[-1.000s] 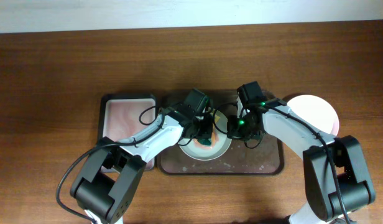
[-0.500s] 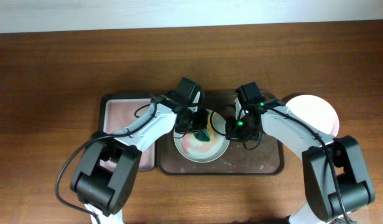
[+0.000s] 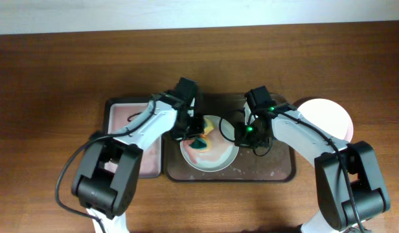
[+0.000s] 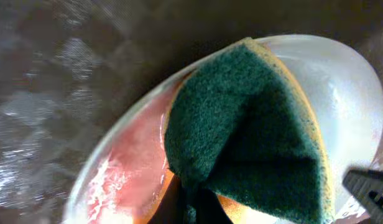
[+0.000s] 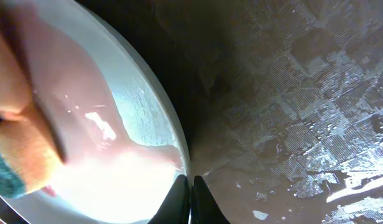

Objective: Clean dirty plates on tray and stack at the side
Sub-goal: 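Scrub the pale green plate with the sponge in the left gripper, then lift the pale green plate with the right gripper and stack it on the pile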

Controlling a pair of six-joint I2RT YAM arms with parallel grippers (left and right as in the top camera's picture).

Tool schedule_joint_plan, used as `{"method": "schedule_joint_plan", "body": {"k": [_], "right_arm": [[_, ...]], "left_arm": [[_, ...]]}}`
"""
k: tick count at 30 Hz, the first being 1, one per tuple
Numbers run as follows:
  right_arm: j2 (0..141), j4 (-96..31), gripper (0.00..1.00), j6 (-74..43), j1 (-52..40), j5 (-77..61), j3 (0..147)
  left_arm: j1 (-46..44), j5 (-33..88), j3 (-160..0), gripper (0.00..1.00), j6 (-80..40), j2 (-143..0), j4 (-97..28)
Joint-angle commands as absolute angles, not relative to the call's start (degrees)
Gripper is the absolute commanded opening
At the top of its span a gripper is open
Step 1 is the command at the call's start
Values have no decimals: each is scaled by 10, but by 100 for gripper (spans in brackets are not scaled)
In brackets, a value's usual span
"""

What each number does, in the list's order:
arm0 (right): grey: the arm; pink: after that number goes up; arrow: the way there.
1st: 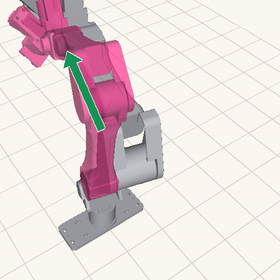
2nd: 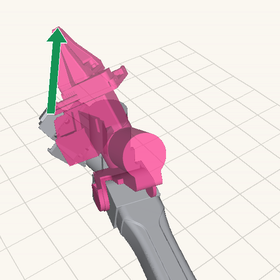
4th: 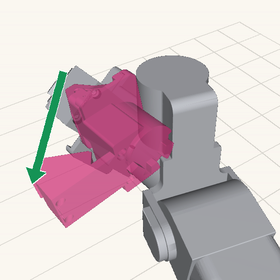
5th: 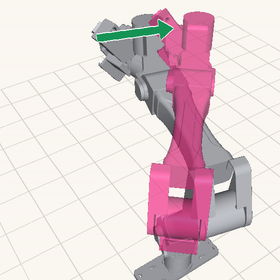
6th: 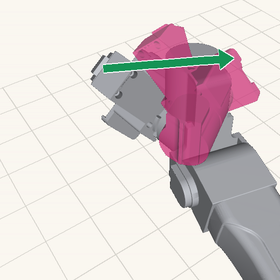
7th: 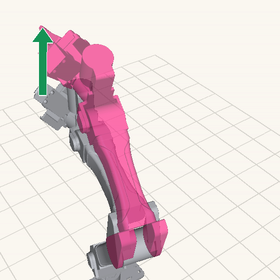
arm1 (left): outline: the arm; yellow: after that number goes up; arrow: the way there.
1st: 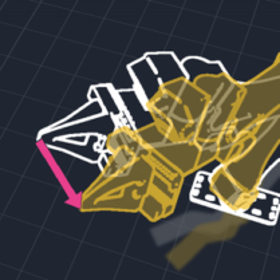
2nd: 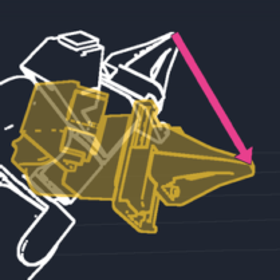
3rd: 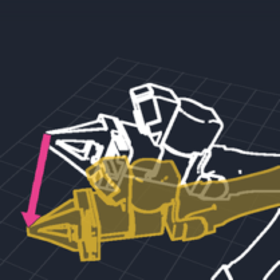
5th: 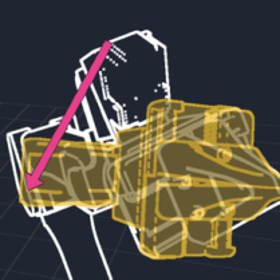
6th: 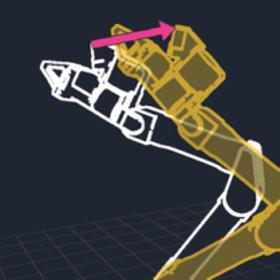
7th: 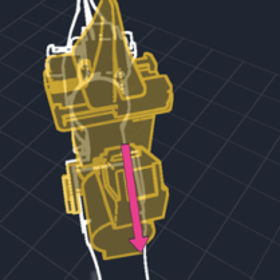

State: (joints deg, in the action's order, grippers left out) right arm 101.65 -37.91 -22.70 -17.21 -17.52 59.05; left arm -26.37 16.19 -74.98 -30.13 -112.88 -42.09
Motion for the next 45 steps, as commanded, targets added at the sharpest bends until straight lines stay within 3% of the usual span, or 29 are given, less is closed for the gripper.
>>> {"method": "schedule_joint_plan", "body": {"k": [1, 13, 20, 23, 25, 28, 32, 38, 45], "right_arm": [[1021, -384, 4, -230, -170, -159, 590], [1021, -390, 4, -230, -170, -159, 590], [1021, -397, 4, -230, -170, -159, 590], [1021, -397, 5, -230, -170, -159, 590], [1021, -397, 21, -230, -170, -159, 590], [1026, -396, 29, -230, -170, -159, 590], [1060, -384, 27, -230, -170, -161, 590], [1068, -345, 5, -229, -170, -163, 592], [1008, -401, 4, -163, -170, -150, 651]], "left_arm": [[-251, 162, -743, 0, -223, -1064, -425], [-340, 147, -741, 0, -280, -1121, -419], [-287, 62, -764, 0, -277, -1125, -434], [-275, 62, -797, 0, -199, -1107, -466], [-275, 62, -827, 0, -198, -1075, -499], [-270, 46, -833, 0, -196, -1027, -517], [-230, -23, -833, 0, -199, -1009, -584], [-118, -27, -833, 0, -195, -1009, -616], [-53, 7, -768, 0, -128, -1009, -550]]}}
